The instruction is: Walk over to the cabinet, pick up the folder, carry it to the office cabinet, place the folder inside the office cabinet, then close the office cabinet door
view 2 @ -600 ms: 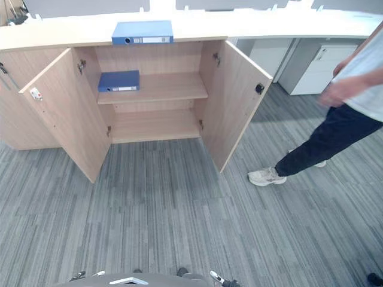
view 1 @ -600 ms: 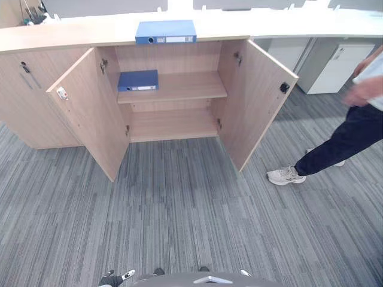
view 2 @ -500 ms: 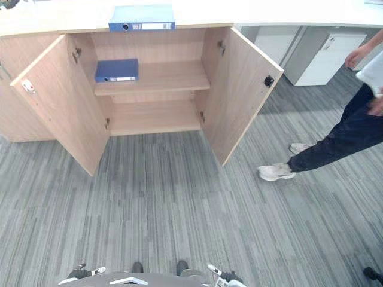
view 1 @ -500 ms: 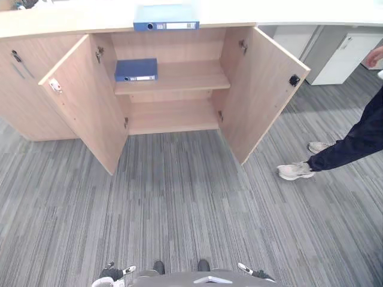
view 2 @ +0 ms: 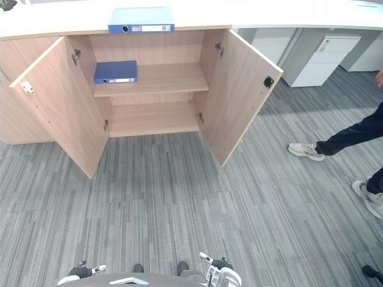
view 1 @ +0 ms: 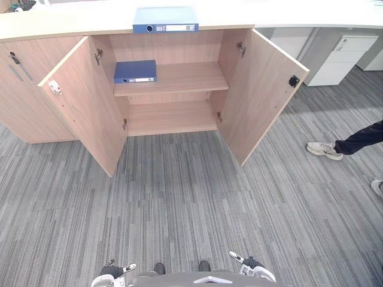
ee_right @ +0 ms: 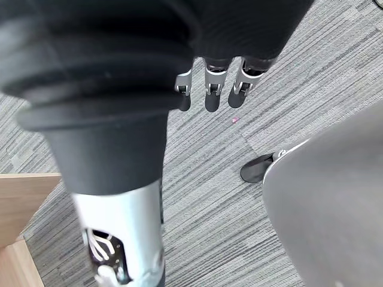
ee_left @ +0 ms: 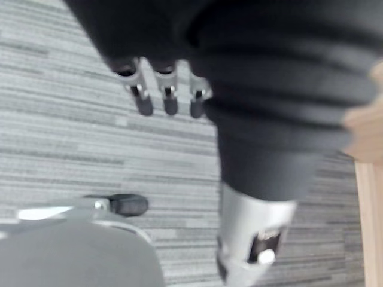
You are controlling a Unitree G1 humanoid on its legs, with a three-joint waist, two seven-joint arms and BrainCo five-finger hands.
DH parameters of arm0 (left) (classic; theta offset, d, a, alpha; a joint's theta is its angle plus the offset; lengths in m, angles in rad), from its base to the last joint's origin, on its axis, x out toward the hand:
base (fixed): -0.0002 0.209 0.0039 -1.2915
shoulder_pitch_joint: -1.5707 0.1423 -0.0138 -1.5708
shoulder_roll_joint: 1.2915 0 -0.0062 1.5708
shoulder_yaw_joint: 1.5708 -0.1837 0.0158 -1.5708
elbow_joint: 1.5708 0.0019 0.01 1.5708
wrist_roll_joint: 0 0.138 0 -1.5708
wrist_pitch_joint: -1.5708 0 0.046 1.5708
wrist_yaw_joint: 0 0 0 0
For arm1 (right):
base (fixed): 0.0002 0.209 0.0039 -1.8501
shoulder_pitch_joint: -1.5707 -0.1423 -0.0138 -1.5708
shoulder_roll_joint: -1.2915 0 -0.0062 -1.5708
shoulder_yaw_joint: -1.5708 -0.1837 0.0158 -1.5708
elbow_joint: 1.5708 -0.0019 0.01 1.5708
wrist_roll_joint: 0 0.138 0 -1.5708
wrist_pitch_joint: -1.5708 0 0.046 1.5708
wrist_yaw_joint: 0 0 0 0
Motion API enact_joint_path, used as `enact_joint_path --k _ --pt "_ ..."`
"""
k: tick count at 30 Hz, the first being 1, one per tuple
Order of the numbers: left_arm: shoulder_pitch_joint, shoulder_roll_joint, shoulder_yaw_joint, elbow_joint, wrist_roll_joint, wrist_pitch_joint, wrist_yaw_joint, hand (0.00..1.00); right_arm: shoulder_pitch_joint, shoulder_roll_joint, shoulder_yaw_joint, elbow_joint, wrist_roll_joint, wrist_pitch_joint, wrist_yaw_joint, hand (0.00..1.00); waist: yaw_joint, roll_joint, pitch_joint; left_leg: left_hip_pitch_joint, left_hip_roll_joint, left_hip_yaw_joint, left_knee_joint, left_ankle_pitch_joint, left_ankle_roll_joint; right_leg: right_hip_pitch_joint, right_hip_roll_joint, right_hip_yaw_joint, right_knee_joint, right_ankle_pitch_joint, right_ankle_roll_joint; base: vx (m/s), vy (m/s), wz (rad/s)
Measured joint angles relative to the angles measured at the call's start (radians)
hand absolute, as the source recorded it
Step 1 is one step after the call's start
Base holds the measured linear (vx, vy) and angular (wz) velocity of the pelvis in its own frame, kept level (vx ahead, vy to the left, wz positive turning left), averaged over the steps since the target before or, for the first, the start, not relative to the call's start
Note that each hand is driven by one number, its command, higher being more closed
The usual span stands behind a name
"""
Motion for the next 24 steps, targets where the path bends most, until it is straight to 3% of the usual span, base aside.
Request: enact_joint_path --k 10,17,19,21,24 --pt "-0.004 0.003 -0.02 -0.001 0.001 0.0 0.0 0.0 0.0 0.0 0.008 -0.003 0.0 0.0 0.0 0.0 0.005 -0.004 0.002 -0.013 0.0 0.031 -0.001 -0.009 -0.001 -0.011 0.002 0.02 -0.032 0.015 0.0 -0.02 -0.019 -0.09" --pt "-0.022 0.015 -0.02 -0.004 0.001 0.0 0.0 0.0 -0.019 0.004 0.008 -0.005 -0.002 0.01 0.0 0.0 0.015 -0.012 0.013 -0.049 -0.001 0.087 0.036 -0.065 0.008 -0.066 0.0 0.076 -0.008 -0.004 0.019 0.07 0.004 -0.25" --pt "-0.027 0.018 -0.019 -0.011 0.0 0.0 0.0 0.0 -0.03 0.004 0.006 -0.006 -0.003 0.013 0.0 0.0 0.019 -0.015 0.027 -0.071 0.001 0.104 0.095 -0.11 0.012 -0.095 -0.005 0.09 0.047 -0.035 0.027 0.13 0.049 -0.23" --pt "-0.032 0.017 -0.02 -0.011 -0.001 0.0 0.0 0.0 -0.038 0.004 0.004 -0.009 -0.026 0.013 0.0 0.0 0.017 -0.007 0.043 -0.073 0.003 0.118 0.155 -0.165 0.022 -0.151 -0.012 0.08 0.21 -0.105 0.055 0.13 0.064 -0.2" --pt "-0.043 0.017 -0.024 -0.011 -0.003 0.0 0.0 0.0 -0.049 0.004 0.004 -0.027 -0.033 0.008 0.001 0.0 0.017 -0.001 0.062 -0.042 0.0 0.128 0.166 -0.184 0.029 -0.257 -0.029 0.034 0.471 -0.141 0.067 0.11 0.08 -0.09"
